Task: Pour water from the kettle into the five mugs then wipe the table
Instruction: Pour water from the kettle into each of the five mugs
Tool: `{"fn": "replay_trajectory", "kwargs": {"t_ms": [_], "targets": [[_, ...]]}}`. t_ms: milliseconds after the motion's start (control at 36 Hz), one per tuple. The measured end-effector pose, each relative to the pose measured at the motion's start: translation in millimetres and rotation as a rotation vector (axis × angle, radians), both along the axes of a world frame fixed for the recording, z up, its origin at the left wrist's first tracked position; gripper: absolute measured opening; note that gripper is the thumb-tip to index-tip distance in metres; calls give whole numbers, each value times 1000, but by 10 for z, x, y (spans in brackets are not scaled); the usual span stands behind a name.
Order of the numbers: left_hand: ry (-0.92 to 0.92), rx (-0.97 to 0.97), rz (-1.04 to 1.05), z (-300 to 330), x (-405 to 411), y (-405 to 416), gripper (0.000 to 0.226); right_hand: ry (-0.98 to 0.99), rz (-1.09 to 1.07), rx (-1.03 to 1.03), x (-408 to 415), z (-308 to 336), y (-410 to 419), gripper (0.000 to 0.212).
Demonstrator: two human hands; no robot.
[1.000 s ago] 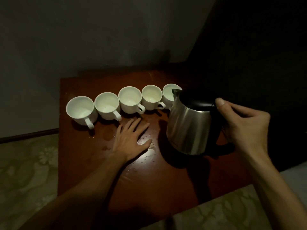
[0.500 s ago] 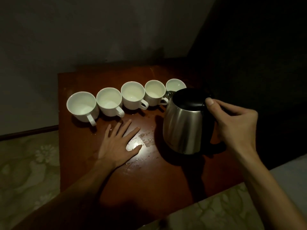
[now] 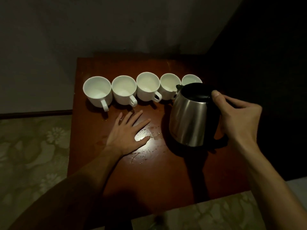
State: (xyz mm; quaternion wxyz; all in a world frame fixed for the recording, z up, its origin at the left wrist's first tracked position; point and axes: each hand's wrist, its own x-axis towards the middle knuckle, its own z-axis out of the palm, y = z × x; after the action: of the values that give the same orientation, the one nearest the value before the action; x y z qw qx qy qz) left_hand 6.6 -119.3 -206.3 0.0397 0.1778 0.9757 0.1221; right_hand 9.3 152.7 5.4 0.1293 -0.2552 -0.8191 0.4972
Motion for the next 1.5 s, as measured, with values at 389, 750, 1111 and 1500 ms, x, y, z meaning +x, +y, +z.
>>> {"fn": "replay_trajectory", "kwargs": {"t_ms": [389,750,1111,1500], "targets": [[2,1,2,12,3,2,71,-16,2,-10,-147,4,-10,53],[28,2,-2,17,4,3,70,-20,46,3,-181,-18,1,62],[29,-12,-6,17,7,2,70,-43,84,6,-227,-8,4,66],[21,-16,-2,35,7,3,71,-81,67,9,-216,22,23,61]]}}
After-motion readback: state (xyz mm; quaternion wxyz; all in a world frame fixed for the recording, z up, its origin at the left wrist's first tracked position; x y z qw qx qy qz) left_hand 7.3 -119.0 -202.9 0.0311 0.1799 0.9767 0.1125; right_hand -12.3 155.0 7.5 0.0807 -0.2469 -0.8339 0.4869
